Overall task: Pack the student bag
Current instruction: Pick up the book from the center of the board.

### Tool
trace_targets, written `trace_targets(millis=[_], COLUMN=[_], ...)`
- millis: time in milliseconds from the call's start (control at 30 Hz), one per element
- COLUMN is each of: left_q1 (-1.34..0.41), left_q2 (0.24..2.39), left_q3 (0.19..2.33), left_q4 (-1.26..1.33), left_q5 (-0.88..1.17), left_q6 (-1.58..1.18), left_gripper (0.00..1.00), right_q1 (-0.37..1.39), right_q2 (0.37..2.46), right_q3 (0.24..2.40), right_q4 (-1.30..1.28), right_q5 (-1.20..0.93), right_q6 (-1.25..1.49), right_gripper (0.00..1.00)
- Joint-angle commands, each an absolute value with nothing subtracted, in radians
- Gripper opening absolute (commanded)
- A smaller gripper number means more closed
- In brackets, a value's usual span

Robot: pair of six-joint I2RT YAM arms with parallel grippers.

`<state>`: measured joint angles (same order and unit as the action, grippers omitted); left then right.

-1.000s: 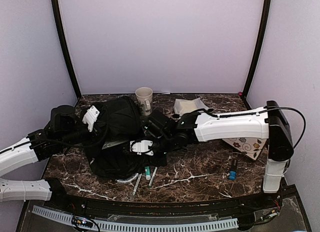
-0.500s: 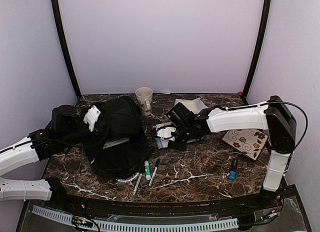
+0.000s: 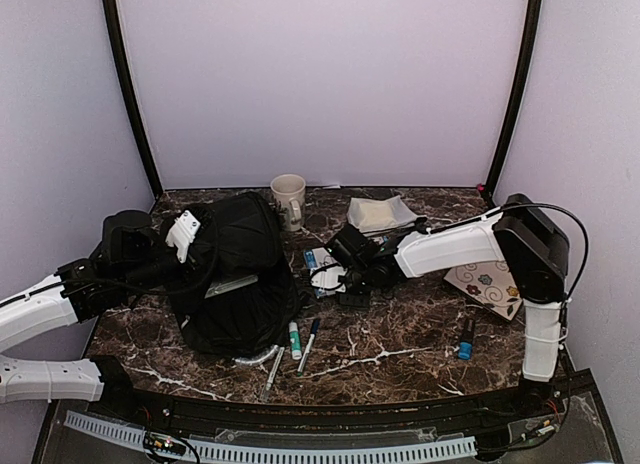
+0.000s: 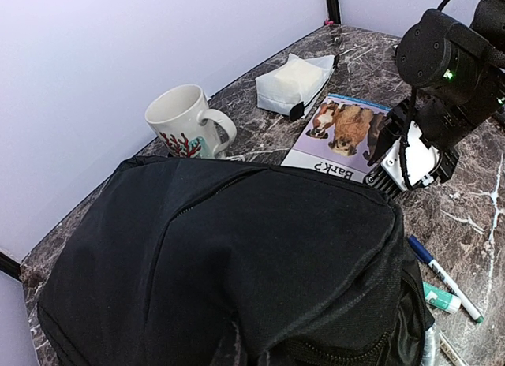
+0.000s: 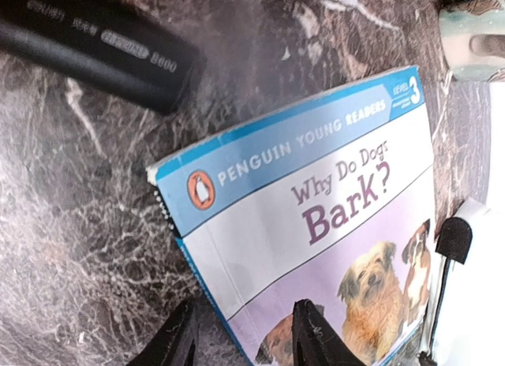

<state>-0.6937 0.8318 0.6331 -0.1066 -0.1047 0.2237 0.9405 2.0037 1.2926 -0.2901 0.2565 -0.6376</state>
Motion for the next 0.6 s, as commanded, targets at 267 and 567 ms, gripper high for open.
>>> trace_targets(millis=[267,567], left_q1=[-0.69,-0.69], left_q2=[0.808,0.805], left_q3=[0.633,0.632], left_q4=[-0.021,-0.02], left_q5=[-0.126,-0.132], left_q6=[0.218,0.222], left_gripper=[0.0,0.0], right_q1=[0.952,0.973], right_q2=[2.068,2.108], right_q3=[1.249,1.18], right_q4=[-0.156,0.026], right_q5=[0.362,0.505], right_q6=[-0.727,-0.824], right_gripper=[0.38,0.27])
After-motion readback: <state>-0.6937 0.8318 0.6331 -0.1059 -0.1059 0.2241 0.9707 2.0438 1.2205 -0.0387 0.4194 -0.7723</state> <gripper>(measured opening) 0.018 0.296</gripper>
